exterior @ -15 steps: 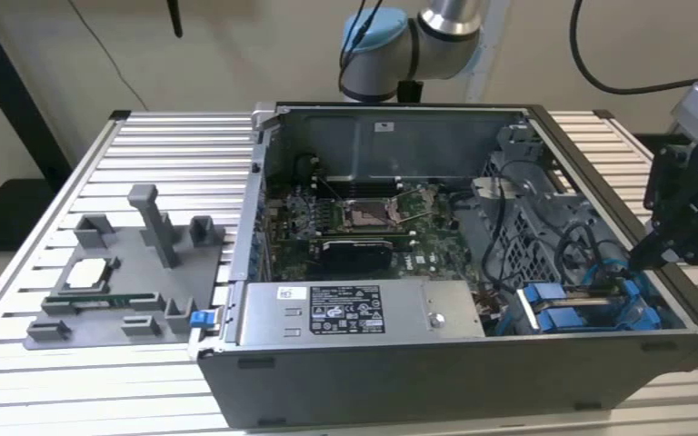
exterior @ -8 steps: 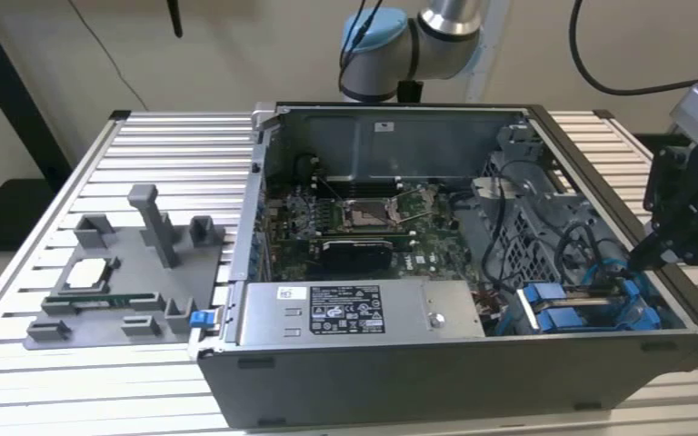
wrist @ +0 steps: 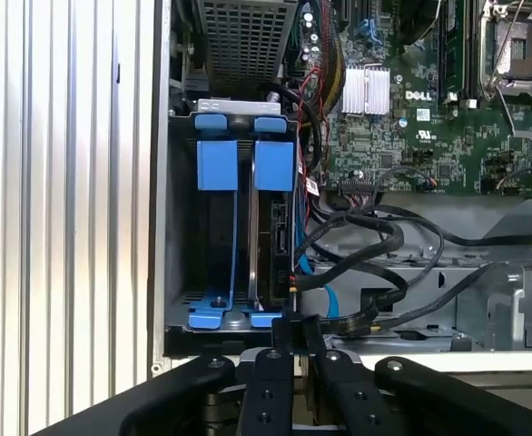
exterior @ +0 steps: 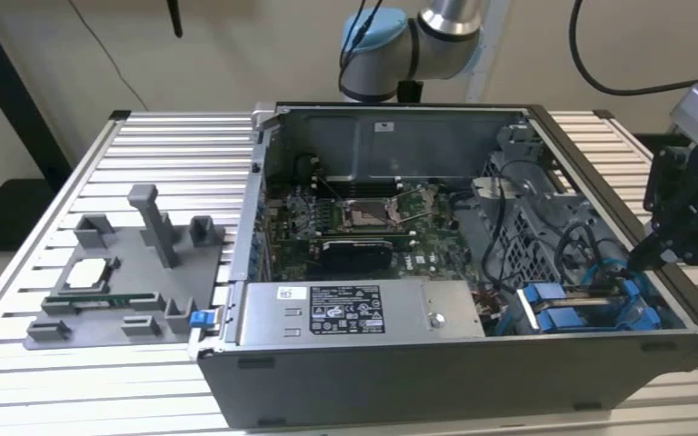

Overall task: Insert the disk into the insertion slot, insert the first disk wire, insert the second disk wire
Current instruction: 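Insert the second disk wire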

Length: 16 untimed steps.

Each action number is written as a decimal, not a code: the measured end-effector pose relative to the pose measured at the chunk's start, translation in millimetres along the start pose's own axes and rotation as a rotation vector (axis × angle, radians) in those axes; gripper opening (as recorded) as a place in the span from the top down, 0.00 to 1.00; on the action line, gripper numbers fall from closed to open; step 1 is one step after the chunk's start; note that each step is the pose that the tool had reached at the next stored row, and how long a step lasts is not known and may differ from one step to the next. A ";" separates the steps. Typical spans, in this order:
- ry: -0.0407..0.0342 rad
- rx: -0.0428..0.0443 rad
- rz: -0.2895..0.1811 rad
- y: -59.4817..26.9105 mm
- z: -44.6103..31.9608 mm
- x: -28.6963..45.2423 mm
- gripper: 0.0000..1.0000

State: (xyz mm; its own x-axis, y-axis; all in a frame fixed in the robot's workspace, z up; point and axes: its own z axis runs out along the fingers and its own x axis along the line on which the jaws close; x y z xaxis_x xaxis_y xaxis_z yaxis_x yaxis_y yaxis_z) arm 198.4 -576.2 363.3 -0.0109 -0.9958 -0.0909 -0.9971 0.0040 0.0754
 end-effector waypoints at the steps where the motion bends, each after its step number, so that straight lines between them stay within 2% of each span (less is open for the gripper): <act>1: 0.0000 0.0000 0.000 0.3 -0.9 0.0 1.00; 9: 0.0001 0.0000 0.000 8.0 -18.2 -2.3 1.00; 16: 0.0001 0.0004 0.000 22.3 -23.4 -5.1 1.00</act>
State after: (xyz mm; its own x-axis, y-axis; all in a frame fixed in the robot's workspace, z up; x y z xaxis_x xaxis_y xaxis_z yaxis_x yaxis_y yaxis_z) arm 177.9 -573.1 388.6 -0.0108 -0.9958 -0.0908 -0.9972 0.0040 0.0750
